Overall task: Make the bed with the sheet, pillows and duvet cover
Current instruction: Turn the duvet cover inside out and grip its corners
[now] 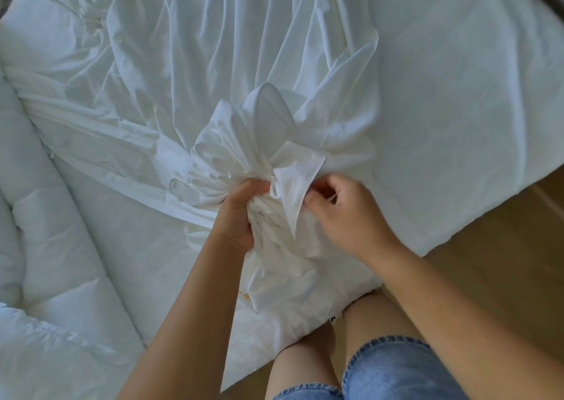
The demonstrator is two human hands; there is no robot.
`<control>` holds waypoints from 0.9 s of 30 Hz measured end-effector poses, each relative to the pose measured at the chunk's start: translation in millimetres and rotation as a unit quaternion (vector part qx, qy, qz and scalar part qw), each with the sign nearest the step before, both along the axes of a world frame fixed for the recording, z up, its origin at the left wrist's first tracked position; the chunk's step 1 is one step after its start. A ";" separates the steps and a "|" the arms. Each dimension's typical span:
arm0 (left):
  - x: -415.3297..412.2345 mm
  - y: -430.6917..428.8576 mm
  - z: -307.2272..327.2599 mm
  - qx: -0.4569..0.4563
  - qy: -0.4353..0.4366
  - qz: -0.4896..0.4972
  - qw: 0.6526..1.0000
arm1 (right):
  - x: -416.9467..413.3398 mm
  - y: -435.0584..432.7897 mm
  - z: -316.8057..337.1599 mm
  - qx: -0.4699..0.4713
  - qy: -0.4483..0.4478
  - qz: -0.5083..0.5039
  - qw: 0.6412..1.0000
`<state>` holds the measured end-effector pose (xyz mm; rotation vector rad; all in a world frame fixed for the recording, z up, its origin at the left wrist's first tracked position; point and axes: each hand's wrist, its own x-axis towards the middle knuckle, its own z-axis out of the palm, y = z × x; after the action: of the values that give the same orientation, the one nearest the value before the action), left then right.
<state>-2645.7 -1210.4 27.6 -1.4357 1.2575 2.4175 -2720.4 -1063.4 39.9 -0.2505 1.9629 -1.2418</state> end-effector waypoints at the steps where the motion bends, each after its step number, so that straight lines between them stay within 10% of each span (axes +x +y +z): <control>1: -0.3 2.7 -1.6 -0.003 -0.001 0.010 1.000 | 4.3 0.7 -1.1 -0.006 -0.001 -0.001 1.000; 12: 16.3 -10.9 3.0 -0.042 -0.067 -0.083 0.993 | -41.8 38.3 -16.7 -0.031 0.011 -0.386 0.922; 18: 14.5 -17.2 8.1 -0.023 -0.075 -0.145 0.986 | -69.1 24.9 -29.7 0.039 0.134 -0.183 0.973; 23: 14.1 -16.2 7.5 -0.020 -0.068 -0.126 0.989 | -71.3 19.8 -11.5 0.077 0.384 -0.079 0.917; 27: 13.6 -12.9 5.2 -0.002 -0.051 -0.120 0.991 | -33.3 8.6 -4.7 0.045 0.423 0.233 0.875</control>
<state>-2632.1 -1223.3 32.8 -1.3058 1.3284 2.1591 -2753.7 -1054.9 35.2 -1.3194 2.4370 -0.7539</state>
